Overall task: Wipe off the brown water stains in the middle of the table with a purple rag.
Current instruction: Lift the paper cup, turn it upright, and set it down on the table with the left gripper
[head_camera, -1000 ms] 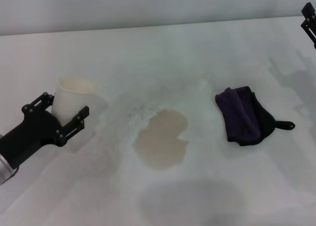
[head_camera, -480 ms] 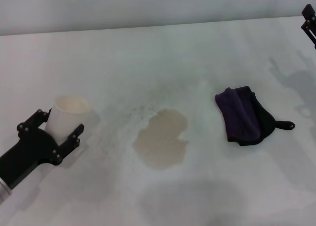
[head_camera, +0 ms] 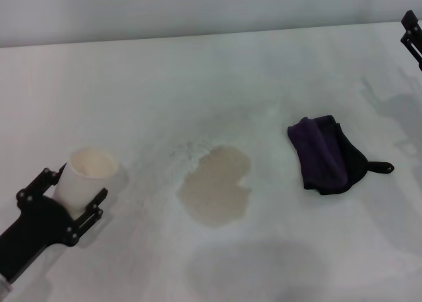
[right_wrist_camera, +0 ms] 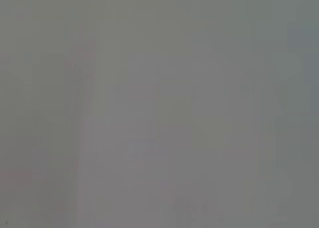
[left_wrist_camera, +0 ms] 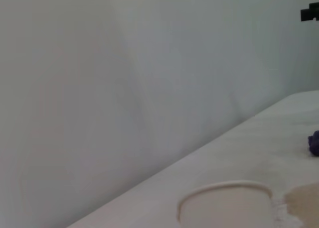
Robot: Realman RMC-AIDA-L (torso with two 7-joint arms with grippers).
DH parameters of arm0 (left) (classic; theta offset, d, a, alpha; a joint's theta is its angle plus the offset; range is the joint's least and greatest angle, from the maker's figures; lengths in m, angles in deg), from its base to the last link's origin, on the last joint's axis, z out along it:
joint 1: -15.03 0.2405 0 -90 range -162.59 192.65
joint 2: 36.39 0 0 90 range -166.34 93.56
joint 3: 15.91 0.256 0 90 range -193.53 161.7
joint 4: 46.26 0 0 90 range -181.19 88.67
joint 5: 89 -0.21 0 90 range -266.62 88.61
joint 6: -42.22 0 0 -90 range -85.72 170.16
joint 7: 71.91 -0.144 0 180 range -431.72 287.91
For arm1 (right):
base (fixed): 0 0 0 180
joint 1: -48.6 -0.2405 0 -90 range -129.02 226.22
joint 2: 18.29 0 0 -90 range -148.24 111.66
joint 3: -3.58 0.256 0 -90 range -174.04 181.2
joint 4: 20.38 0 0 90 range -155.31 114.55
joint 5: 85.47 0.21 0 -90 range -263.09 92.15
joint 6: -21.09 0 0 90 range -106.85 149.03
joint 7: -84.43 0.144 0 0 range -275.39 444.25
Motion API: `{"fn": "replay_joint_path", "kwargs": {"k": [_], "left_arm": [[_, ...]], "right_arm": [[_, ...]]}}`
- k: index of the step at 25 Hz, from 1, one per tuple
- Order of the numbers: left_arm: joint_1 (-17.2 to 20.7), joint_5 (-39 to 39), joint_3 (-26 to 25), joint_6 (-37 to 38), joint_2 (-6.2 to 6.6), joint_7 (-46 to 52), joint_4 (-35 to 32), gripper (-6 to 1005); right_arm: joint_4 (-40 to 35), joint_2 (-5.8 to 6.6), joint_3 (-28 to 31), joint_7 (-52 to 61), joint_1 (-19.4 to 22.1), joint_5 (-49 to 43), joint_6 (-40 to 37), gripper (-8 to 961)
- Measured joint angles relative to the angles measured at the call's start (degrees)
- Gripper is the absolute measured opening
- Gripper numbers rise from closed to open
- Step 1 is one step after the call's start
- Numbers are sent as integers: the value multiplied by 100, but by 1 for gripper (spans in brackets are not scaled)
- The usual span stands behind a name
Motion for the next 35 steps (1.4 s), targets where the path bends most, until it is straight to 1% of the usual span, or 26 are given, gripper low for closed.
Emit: {"fn": "replay_joint_path", "kwargs": {"k": [4,5,7,14,23,31,35], "left_arm": [[150,180,-3,138,0,-25,87,691],[180,265,-3,197,-1,-26,193,691],[182,291,-3,234,0,-20,276,690],[206,296,-7,231,6,29,521,690],[259,304,-10,214,-1,37,771,687],[452,301,18,294,-31,36,820,688],[484,301,1,326,-33,35,938,689]], "right_arm": [[-3,0,-8,0,6,0,-6,867],[-5,0,-14,0,7,0,-6,867],[-6,2,-48,0,12,0,-8,867],[-62,9,-210,0,34,0,31,867],[-63,9,-229,0,53,0,59,867],[-86,9,-231,0,107,0,63,867],[-140,9,-230,5,117,0,63,867]]}}
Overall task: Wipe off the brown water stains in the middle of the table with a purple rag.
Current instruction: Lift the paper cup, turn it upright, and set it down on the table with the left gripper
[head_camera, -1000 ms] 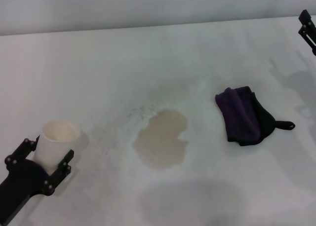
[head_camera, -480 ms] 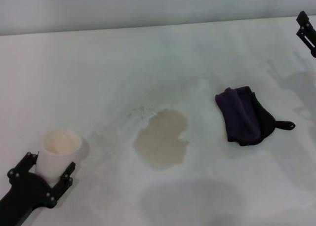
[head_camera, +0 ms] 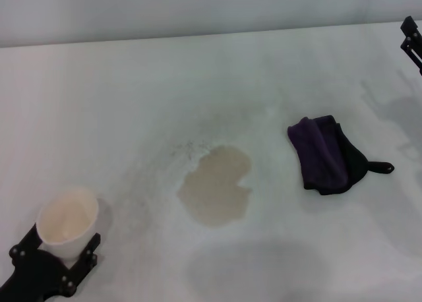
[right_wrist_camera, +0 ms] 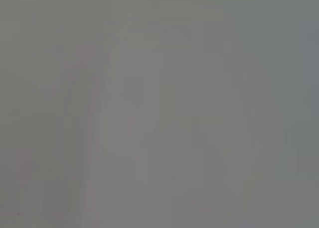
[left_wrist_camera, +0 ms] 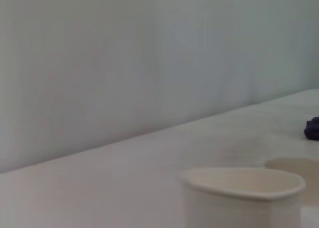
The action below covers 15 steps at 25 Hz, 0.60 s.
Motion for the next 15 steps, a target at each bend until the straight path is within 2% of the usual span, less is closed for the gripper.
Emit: {"fn": "replay_joint_path", "kwargs": {"k": [10,15], "left_arm": [[0,118,-12,0,12,170,224,690],[-39,119,12,0,20,249,205,735]], "right_arm": [[-4,1,0,4,25,0,2,867],[-5,6,-6,5,27,0,2,866]]}}
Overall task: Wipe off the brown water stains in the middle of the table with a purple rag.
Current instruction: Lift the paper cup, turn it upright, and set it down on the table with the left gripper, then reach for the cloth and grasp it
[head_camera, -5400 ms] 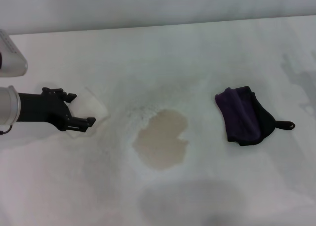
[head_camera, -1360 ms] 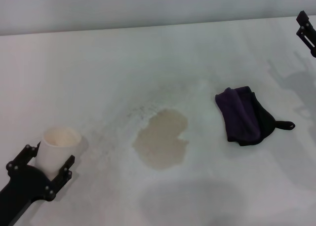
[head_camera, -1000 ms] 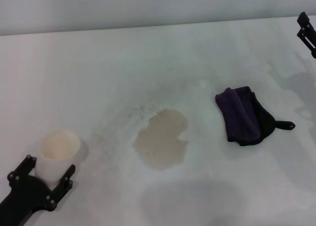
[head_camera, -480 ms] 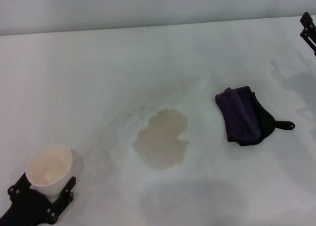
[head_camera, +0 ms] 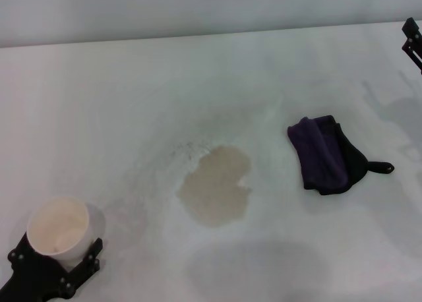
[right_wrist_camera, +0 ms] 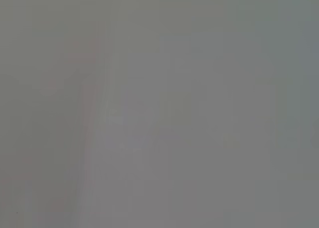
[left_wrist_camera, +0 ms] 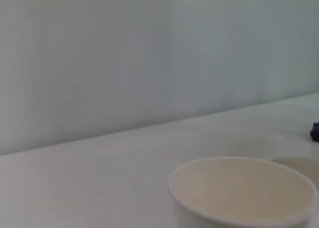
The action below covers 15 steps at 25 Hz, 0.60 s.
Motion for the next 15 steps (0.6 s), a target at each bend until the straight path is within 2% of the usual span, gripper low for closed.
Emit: {"fn": "replay_joint_path", "kwargs": {"k": [6,15], "left_arm": [[43,-25,4,56,3,-38,-7,893],[349,-5,4,265,4,-61,-3,893]], "right_arm": [[-16,2,-3,0,-3,0,-3,866],[-81,3,-53,0,5,0,-32,866]]}}
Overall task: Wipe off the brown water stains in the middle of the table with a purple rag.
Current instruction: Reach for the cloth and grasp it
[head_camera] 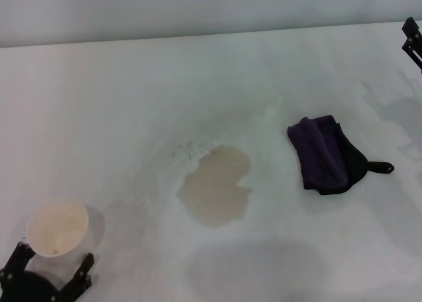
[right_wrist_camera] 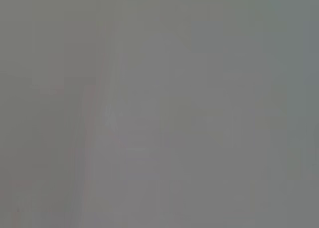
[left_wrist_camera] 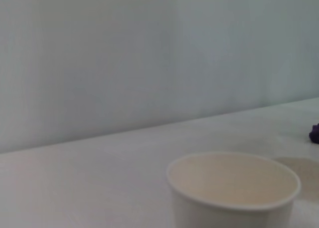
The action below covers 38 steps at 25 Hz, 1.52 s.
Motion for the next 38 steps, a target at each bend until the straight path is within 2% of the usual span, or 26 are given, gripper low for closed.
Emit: {"fn": "replay_joint_path", "kwargs": {"k": [12,19,23,27,31,34,36,38], "left_arm": [[558,235,37,280,11,-168,-2,893],[1041,1056,88,462,17,-367,-7,893],[1152,1555,88,742,25,-427,-7,894],[1075,1970,88,975,55,-432,-28,894],[844,2252,61,1056,71,-412,-133,894],[569,2471,34,1064,87,-393,-218,894],[500,2569,34,1066,90,-390,-241,894],[260,2884,35,1069,106,-376,-386,894]], "right_arm": [[-41,0,32,0,18,11,-15,866],[-45,0,54,51,38,52,20,866],[-21,0,57,58,40,53,55,866],[36,-1,57,74,42,54,113,866],[132,-8,60,285,32,66,118,866],[151,-9,67,887,-14,94,8,865],[91,-8,59,1530,-79,96,-176,865],[-87,4,-17,2355,-174,51,-463,865]]}}
